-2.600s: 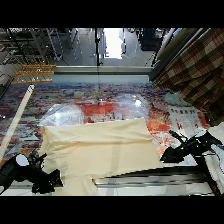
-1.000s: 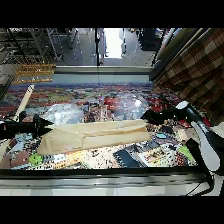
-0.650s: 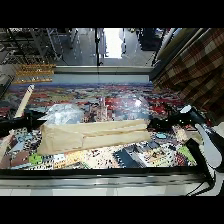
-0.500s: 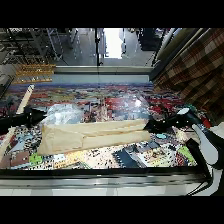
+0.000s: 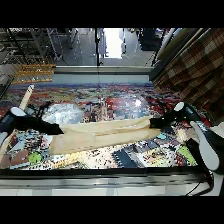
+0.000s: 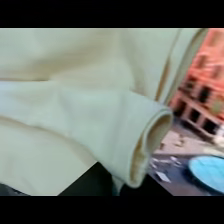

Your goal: Fold the clothes and pants, and hang the long-sleeved shirts on hangers.

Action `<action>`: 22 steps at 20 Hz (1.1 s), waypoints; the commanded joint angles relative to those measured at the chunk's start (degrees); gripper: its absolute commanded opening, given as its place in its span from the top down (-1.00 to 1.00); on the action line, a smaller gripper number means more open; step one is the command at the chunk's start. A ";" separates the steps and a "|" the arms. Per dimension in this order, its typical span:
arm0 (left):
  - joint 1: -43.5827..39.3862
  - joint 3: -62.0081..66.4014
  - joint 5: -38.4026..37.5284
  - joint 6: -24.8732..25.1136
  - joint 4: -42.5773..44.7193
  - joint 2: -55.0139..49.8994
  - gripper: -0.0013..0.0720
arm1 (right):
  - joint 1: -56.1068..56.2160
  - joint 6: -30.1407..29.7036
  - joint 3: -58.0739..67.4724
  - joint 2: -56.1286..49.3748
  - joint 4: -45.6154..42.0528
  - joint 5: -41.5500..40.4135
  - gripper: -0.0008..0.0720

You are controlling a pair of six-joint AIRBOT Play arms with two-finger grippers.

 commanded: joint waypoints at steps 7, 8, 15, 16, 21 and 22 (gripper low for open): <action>-18.38 1.09 12.83 -14.05 10.82 -7.58 0.95 | 11.98 12.26 4.61 19.74 -0.33 2.67 0.94; -17.22 2.91 10.71 -14.01 11.58 -6.43 0.95 | 16.98 14.29 4.90 19.69 1.14 1.38 0.94; 2.60 14.27 -8.85 -14.05 11.10 10.64 0.94 | 51.80 22.95 4.90 8.09 2.45 -26.99 0.93; 4.70 14.27 -9.20 -14.03 10.23 12.63 0.94 | 54.75 22.95 5.20 4.98 3.34 -29.99 0.93; 4.96 14.21 -9.18 -13.64 6.47 12.85 0.94 | 57.66 22.45 12.90 -4.39 1.86 -24.85 -0.52; 3.58 14.12 -9.16 -13.62 5.77 11.67 0.94 | 54.40 22.47 15.10 -3.10 -0.90 -20.28 -0.52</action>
